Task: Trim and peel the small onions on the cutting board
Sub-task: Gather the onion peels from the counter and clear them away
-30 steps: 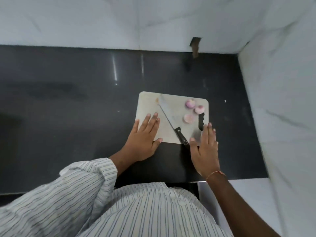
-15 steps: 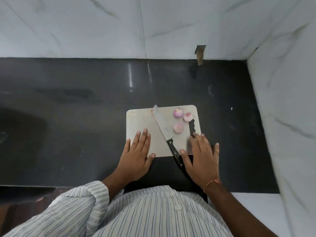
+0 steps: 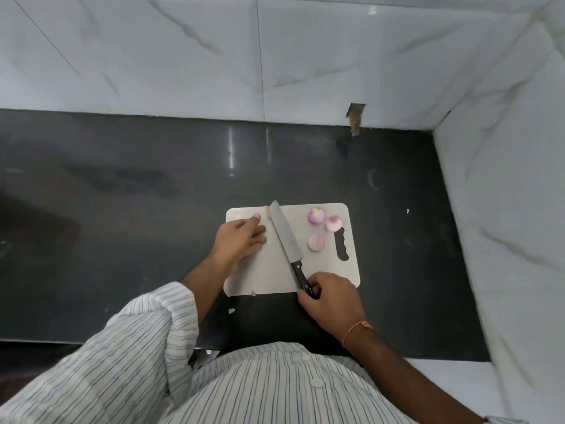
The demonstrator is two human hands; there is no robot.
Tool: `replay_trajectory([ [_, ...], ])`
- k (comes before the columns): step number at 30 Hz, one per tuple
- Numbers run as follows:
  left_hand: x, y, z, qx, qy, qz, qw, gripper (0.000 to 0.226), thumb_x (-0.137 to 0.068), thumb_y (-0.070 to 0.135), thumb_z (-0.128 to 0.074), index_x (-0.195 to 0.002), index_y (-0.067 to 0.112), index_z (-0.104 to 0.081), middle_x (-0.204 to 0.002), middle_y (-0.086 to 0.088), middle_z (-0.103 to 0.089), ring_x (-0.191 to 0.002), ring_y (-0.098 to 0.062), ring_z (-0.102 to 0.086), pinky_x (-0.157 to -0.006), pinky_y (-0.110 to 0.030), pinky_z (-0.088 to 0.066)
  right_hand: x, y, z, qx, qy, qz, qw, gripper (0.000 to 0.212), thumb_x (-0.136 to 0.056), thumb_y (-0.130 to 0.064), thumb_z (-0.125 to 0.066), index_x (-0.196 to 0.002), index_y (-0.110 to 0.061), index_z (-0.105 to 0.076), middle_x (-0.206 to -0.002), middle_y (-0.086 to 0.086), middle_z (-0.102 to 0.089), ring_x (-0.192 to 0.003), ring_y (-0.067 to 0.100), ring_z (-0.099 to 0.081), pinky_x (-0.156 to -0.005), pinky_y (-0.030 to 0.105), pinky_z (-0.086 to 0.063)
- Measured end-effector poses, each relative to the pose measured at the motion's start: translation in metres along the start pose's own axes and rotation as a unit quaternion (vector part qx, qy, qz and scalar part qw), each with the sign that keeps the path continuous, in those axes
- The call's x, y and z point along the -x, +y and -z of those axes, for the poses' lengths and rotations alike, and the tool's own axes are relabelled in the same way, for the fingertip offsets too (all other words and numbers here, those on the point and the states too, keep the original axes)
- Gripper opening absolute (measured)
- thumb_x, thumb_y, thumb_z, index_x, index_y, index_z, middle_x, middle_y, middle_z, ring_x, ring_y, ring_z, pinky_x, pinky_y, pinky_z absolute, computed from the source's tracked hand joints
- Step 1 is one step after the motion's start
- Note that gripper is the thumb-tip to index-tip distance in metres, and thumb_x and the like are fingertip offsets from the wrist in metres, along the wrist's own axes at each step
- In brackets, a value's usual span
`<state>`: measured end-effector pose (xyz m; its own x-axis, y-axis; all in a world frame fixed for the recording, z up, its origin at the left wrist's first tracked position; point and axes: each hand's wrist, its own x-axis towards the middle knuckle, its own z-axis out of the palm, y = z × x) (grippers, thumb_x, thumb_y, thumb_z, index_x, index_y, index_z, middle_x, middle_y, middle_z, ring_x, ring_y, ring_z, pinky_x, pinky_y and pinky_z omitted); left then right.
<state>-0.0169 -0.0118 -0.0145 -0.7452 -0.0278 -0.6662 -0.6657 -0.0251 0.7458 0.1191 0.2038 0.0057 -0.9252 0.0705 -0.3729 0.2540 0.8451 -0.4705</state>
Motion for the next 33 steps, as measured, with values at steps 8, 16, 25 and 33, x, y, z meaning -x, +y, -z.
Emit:
replay_trajectory([
  [8, -0.005, 0.017, 0.007, 0.078, -0.035, 0.006, 0.996, 0.024, -0.097, 0.024, -0.080, -0.113, 0.007, -0.079, -0.115, -0.013, -0.081, -0.105, -0.024, -0.079, -0.092, -0.032, -0.064, 0.016, 0.000, 0.001, 0.009, 0.012, 0.039, 0.999, 0.023, -0.093, -0.051, -0.068, -0.098, -0.029, -0.069, -0.086, -0.010, -0.064, -0.080, 0.010, -0.059, -0.062, 0.011, -0.035],
  [16, 0.032, -0.004, 0.082, -0.027, -0.006, -0.041, 0.999, 0.023, -0.097, 0.030, -0.080, -0.111, 0.012, -0.082, -0.097, -0.008, -0.082, -0.090, -0.016, -0.077, -0.084, -0.028, -0.065, 0.019, -0.010, -0.016, 0.021, 0.023, 0.039, 0.999, 0.020, -0.092, -0.050, -0.070, -0.093, -0.030, -0.070, -0.080, -0.013, -0.062, -0.075, 0.007, -0.058, -0.061, 0.010, -0.034],
  [25, 0.143, -0.104, 0.247, -0.174, -0.051, 0.044, 0.982, 0.022, -0.082, 0.033, -0.092, -0.094, 0.015, -0.087, -0.086, -0.010, -0.082, -0.067, -0.021, -0.070, -0.064, -0.025, -0.058, 0.007, -0.035, -0.042, 0.026, 0.036, 0.022, 0.999, 0.018, -0.088, -0.045, -0.077, -0.085, -0.031, -0.066, -0.075, -0.012, -0.059, -0.073, 0.007, -0.056, -0.063, 0.024, -0.041],
  [33, 0.119, -0.227, 0.338, -0.338, 0.063, 0.141, 0.928, 0.004, -0.088, 0.016, -0.088, -0.091, 0.013, -0.087, -0.084, -0.005, -0.083, -0.074, -0.021, -0.080, -0.073, -0.034, -0.067, 0.007, -0.051, -0.044, 0.025, 0.067, 0.030, 0.997, 0.039, -0.086, -0.044, -0.084, -0.114, -0.025, -0.066, -0.106, -0.010, -0.059, -0.093, 0.009, -0.057, -0.079, 0.029, -0.046],
])
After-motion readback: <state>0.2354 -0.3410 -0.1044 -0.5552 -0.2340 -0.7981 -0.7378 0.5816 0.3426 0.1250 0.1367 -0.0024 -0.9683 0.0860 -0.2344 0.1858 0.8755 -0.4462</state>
